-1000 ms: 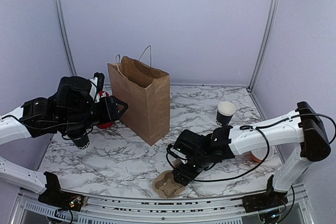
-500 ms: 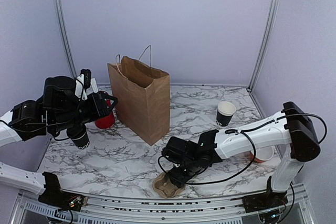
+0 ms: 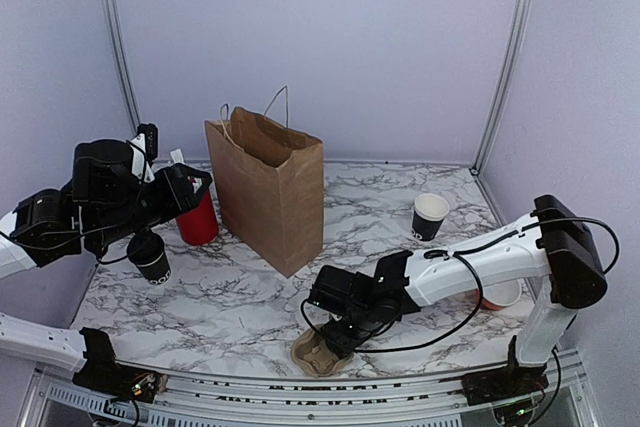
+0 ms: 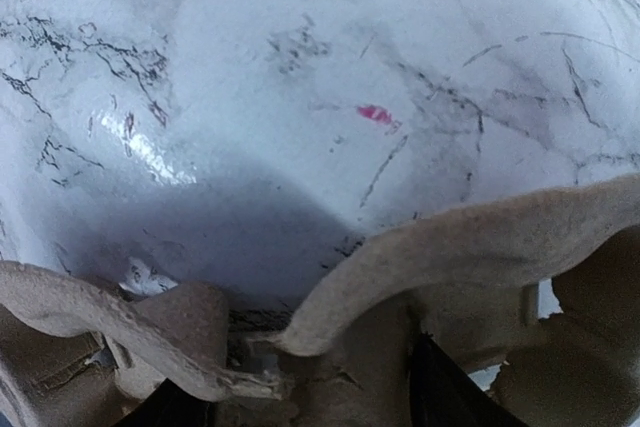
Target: Pack the takeout coffee
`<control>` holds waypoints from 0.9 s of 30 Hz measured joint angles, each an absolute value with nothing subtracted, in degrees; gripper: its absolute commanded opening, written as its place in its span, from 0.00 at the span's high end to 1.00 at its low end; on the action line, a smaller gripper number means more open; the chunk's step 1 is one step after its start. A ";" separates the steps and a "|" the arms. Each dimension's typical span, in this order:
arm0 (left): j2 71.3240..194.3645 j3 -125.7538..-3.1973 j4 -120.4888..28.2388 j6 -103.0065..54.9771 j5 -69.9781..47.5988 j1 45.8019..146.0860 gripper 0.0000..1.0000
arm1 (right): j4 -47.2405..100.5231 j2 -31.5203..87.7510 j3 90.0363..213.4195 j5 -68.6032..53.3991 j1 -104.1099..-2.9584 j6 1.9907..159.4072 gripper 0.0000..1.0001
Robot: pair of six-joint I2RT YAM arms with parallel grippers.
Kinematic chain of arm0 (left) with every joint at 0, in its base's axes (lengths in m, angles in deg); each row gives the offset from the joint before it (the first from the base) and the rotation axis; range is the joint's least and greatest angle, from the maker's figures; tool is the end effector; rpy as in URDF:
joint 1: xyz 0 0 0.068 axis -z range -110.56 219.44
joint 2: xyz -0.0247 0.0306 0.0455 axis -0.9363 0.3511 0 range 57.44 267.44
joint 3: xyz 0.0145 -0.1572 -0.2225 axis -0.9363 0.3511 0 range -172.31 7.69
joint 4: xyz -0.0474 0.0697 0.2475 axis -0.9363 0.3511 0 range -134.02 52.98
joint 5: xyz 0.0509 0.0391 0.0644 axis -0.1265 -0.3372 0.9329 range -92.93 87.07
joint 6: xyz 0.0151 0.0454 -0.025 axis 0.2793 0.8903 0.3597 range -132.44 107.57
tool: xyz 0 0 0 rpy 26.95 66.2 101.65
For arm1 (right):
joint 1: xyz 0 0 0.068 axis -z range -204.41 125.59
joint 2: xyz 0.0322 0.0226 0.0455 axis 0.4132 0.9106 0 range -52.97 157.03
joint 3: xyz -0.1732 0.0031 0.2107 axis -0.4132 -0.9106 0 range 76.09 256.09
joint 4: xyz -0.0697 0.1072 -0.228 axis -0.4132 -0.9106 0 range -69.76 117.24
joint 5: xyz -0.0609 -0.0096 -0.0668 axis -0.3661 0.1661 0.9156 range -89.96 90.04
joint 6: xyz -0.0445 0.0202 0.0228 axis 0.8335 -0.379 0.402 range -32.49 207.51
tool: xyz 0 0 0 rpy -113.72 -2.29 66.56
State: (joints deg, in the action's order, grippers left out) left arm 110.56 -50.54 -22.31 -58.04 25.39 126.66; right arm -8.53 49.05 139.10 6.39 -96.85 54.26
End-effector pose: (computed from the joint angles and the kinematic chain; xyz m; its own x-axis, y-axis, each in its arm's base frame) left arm 0.1232 -0.1600 0.3761 -0.4612 -0.4456 -0.7673 0.2349 0.7726 -0.5899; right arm 0.1038 0.3150 0.1586 -0.7582 -0.5897 -0.2782 -0.6254 0.7783 0.0547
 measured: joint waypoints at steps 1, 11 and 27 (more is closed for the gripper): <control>110.26 -50.85 -22.31 -57.82 25.69 126.39 0.45 | -8.44 49.05 139.10 6.37 -96.85 54.15 0.42; 112.09 -60.53 -21.96 -55.00 26.39 124.60 0.41 | -7.94 47.98 139.29 7.09 -96.90 52.88 0.48; 124.81 -72.62 -18.04 -55.92 13.91 115.05 0.40 | -2.11 37.18 137.00 8.14 -93.57 50.32 0.55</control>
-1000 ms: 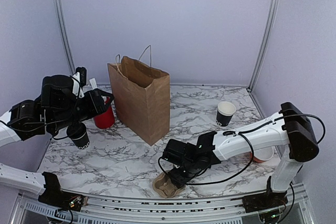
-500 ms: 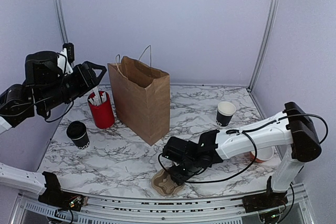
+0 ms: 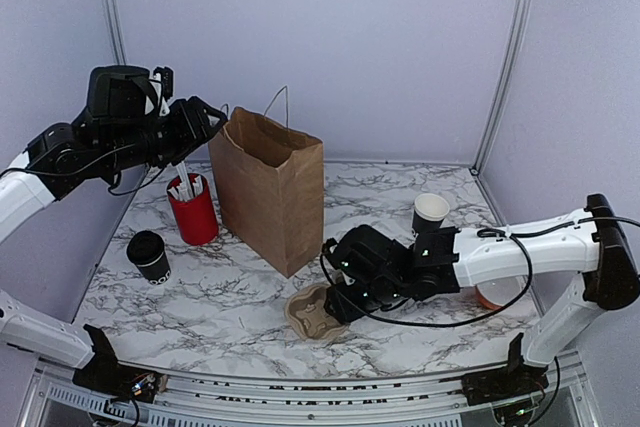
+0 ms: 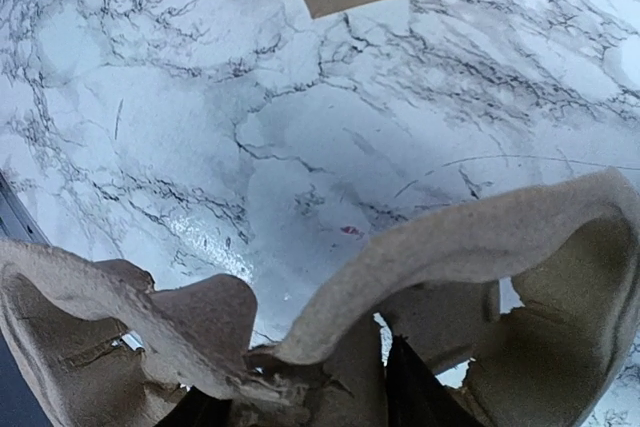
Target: Pack the takeout coffee
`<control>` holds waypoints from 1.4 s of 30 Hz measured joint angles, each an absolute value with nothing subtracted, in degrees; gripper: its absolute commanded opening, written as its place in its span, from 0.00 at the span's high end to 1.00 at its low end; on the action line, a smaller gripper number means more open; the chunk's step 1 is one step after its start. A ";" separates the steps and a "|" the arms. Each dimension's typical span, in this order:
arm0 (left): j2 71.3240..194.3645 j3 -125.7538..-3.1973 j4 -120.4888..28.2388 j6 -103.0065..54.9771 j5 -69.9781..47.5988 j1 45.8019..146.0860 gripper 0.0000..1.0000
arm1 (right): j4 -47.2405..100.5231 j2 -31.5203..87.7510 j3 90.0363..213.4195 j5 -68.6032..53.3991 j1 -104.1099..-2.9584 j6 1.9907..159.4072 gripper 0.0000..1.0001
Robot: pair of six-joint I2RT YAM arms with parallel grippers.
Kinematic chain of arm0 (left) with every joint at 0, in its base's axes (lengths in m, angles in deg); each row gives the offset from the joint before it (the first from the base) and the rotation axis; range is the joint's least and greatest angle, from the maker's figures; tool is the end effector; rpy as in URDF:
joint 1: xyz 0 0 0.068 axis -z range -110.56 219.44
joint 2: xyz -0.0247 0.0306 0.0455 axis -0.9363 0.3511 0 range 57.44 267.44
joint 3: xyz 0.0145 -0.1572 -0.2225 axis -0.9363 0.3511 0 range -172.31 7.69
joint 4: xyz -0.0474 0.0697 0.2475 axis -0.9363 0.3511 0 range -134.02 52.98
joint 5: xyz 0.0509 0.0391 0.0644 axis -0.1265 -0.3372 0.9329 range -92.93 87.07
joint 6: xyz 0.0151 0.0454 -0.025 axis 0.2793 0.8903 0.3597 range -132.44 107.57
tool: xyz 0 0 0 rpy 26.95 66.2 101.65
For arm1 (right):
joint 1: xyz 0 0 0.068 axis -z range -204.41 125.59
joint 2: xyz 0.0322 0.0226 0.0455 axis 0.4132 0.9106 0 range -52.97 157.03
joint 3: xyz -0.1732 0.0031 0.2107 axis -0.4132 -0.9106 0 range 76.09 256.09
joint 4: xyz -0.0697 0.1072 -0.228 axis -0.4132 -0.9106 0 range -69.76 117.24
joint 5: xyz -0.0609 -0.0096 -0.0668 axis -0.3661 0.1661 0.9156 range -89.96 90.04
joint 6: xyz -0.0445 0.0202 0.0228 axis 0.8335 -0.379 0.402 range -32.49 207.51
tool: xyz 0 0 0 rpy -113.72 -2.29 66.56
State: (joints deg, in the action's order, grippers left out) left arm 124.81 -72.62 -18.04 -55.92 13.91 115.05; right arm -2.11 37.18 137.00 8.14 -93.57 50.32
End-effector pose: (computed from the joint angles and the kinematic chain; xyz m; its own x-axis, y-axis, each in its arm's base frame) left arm 0.1816 -0.1708 0.4460 -0.4493 -0.4826 -0.7518 0.2442 0.7432 -0.6230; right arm 0.1187 0.2978 0.2169 -0.7854 -0.3809 -0.4880 -0.5327 0.8174 0.2193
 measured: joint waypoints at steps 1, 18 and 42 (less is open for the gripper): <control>125.53 -72.99 -18.00 -56.01 13.39 114.83 0.41 | -1.65 36.40 136.54 8.12 -93.07 50.13 0.55; 137.93 -82.87 -17.63 -52.99 15.09 109.85 0.81 | 1.96 28.68 132.82 8.05 -89.97 48.73 0.57; 148.85 -104.09 -10.18 -34.22 -13.78 109.65 1.00 | -10.87 15.83 150.31 21.32 -84.04 58.65 0.57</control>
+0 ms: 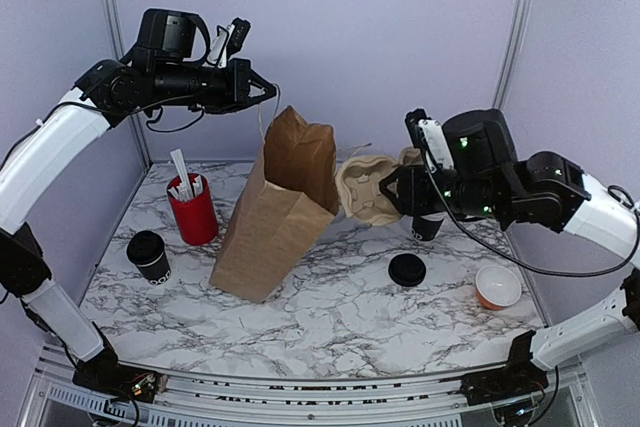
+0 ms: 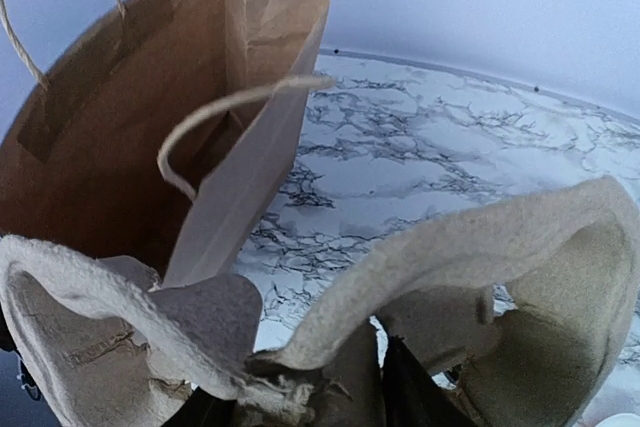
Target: Pack the takeout coffee
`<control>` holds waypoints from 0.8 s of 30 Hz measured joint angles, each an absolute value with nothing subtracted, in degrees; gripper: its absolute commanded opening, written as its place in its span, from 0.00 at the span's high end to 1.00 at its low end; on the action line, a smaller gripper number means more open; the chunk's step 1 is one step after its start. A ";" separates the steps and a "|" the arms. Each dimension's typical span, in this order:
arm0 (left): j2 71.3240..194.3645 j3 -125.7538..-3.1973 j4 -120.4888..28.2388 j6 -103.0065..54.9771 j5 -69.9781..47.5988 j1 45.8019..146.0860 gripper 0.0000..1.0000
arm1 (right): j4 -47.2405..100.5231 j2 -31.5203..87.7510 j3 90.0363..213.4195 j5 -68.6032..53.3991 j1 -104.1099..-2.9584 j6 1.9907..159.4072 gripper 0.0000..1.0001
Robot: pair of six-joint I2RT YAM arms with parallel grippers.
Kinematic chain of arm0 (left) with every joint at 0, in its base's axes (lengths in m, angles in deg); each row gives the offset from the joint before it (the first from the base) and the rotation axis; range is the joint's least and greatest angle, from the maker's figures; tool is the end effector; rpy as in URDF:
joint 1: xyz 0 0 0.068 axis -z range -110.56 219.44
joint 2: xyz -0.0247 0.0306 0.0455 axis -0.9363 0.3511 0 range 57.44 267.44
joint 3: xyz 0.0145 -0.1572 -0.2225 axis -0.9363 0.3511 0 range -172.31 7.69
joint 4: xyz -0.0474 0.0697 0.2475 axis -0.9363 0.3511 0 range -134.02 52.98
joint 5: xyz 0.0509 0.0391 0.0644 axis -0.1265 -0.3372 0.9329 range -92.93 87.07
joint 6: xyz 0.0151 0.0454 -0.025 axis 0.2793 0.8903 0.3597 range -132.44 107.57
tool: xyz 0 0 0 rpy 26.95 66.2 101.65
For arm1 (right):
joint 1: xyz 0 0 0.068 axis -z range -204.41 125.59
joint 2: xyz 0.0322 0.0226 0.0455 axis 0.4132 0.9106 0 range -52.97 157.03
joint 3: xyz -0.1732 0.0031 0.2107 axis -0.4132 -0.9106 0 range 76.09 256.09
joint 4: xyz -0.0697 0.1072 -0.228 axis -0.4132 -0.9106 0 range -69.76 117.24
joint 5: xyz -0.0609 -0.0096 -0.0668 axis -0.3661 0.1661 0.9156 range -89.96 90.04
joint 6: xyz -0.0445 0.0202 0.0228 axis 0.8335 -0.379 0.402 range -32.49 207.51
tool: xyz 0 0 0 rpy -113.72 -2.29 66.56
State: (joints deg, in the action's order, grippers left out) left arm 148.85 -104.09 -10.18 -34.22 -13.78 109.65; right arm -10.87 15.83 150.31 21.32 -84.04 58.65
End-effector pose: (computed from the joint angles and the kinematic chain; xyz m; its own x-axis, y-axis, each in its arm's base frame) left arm 0.2563 -0.2254 0.4935 -0.4524 -0.0949 -0.8868 0.6525 0.6426 -0.4016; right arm 0.1389 0.2116 0.3845 -0.5526 -0.0534 -0.8317 -0.4370 0.8683 0.2346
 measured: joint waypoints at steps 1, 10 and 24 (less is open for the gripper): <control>149.03 -104.09 -9.94 -34.17 -14.68 109.76 1.00 | -11.92 15.04 151.75 22.21 -83.74 59.31 0.57; 154.08 -109.32 -8.73 -34.54 -18.59 115.99 1.00 | -17.12 12.16 165.41 26.74 -83.26 65.25 0.57; 153.47 -103.13 -13.91 -43.05 -22.37 117.28 1.00 | -17.84 23.83 184.38 17.03 -83.24 75.85 0.58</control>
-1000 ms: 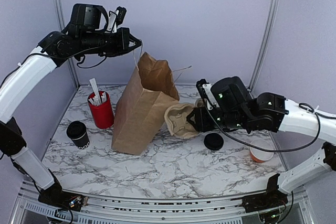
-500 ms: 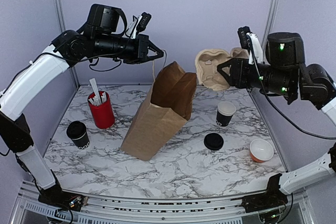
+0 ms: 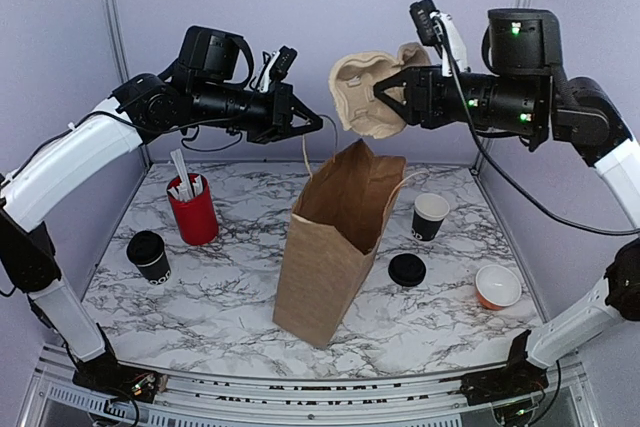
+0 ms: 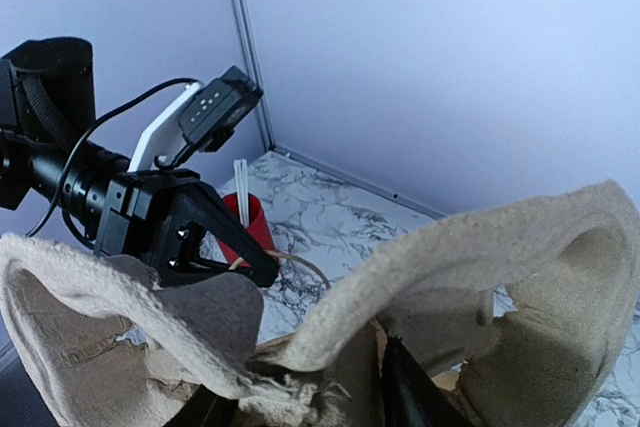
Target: Pack the takeout coffee
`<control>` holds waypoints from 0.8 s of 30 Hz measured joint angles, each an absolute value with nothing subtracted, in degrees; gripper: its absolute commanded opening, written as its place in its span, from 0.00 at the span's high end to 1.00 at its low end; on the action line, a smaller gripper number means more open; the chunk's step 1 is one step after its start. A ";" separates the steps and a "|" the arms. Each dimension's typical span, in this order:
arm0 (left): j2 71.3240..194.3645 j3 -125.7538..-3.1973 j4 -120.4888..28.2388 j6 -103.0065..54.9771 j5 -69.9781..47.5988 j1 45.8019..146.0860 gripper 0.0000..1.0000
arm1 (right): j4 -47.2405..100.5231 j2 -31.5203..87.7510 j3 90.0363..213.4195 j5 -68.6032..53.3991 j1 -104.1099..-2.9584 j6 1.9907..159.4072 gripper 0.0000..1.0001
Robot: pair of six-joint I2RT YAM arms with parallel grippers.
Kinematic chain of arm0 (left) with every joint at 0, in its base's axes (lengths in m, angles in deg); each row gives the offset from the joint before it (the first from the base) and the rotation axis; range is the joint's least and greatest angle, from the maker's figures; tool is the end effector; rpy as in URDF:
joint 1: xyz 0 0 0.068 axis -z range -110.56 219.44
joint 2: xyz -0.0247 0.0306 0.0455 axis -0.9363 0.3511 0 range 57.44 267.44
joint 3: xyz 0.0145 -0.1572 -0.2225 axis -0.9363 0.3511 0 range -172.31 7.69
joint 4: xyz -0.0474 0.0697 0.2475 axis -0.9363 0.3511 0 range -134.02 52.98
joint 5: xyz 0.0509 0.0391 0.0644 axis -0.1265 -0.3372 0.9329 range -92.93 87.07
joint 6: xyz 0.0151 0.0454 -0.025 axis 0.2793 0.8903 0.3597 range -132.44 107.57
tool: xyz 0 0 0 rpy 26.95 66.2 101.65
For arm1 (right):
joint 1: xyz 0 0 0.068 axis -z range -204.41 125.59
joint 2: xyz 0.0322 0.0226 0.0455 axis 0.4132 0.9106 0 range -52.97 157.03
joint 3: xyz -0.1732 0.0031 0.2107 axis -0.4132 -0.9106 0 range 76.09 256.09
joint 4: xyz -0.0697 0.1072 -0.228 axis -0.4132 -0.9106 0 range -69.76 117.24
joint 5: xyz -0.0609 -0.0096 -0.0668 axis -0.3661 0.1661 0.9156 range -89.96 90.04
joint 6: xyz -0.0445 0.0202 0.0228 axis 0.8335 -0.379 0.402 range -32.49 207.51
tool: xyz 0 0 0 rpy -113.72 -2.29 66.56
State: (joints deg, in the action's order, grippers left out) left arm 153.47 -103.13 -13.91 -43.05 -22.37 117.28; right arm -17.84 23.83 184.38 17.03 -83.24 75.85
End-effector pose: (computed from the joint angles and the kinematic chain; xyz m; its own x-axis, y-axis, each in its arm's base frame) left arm 0.2416 -0.2845 0.4681 -0.6183 -0.0327 -0.7853 0.6966 0.4398 -0.5668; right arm 0.1342 0.2019 0.5242 -0.2547 -0.0476 -0.9658 -0.6328 0.7634 0.1293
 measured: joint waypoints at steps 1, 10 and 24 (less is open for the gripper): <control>153.16 -101.71 -14.26 -43.20 -22.63 116.86 1.00 | -17.91 25.03 184.67 16.14 -83.26 76.33 0.58; 149.62 -89.08 -18.09 -43.59 -23.48 113.67 1.00 | -18.85 35.57 185.89 1.84 -78.45 79.39 0.61; 143.63 -86.19 -22.63 -43.94 -23.00 112.93 1.00 | -18.72 37.82 187.62 -15.82 -73.90 81.45 0.62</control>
State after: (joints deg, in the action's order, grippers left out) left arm 143.63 -86.19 -22.63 -43.94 -23.00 112.93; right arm -18.72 37.82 187.62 -15.82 -73.90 81.45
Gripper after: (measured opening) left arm 0.006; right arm 0.383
